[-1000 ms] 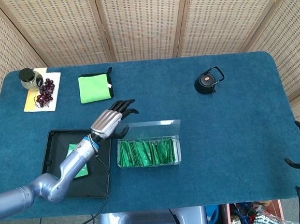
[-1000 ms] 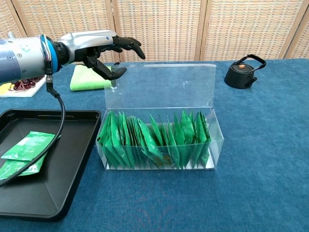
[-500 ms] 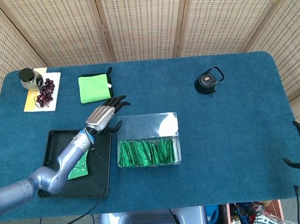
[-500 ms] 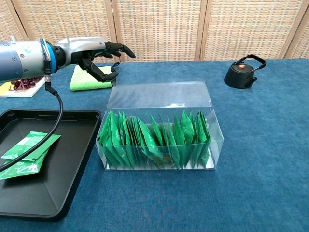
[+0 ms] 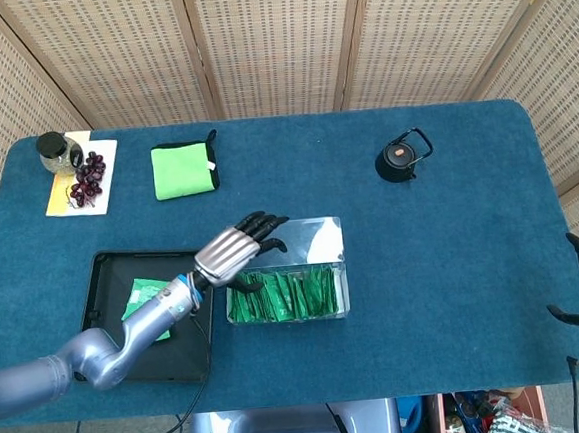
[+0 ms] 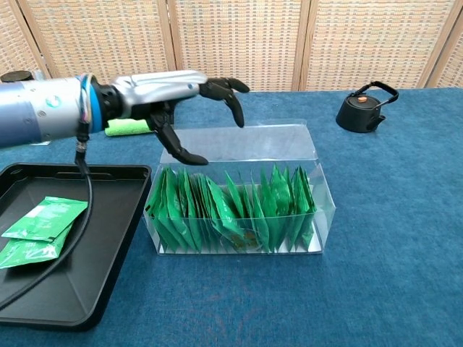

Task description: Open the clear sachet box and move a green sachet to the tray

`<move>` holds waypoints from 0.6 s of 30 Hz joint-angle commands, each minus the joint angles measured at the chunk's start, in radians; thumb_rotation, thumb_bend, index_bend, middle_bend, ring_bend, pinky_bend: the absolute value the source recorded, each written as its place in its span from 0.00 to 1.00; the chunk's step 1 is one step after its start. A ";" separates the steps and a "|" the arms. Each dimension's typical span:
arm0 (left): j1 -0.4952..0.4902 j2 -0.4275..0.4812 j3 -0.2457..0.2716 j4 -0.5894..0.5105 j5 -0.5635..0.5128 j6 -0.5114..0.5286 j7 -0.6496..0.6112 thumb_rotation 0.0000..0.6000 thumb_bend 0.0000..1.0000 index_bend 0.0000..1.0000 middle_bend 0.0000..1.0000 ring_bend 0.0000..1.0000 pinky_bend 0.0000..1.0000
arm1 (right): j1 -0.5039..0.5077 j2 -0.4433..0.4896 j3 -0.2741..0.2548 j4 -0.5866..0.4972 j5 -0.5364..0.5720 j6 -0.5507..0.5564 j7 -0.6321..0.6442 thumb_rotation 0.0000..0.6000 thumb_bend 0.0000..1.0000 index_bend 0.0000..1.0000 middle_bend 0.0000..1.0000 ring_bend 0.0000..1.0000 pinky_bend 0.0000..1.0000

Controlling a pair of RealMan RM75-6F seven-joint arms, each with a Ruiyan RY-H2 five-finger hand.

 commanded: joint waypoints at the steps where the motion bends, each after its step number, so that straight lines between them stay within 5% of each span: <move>1: -0.023 -0.037 0.007 0.020 0.002 -0.004 0.032 1.00 0.26 0.33 0.00 0.00 0.00 | 0.000 0.001 0.001 0.002 0.002 -0.002 0.004 1.00 0.00 0.00 0.00 0.00 0.00; 18: -0.059 -0.136 -0.003 0.079 -0.070 -0.019 0.134 1.00 0.27 0.39 0.00 0.00 0.00 | 0.000 0.005 0.002 0.011 0.004 -0.007 0.024 1.00 0.00 0.00 0.00 0.00 0.00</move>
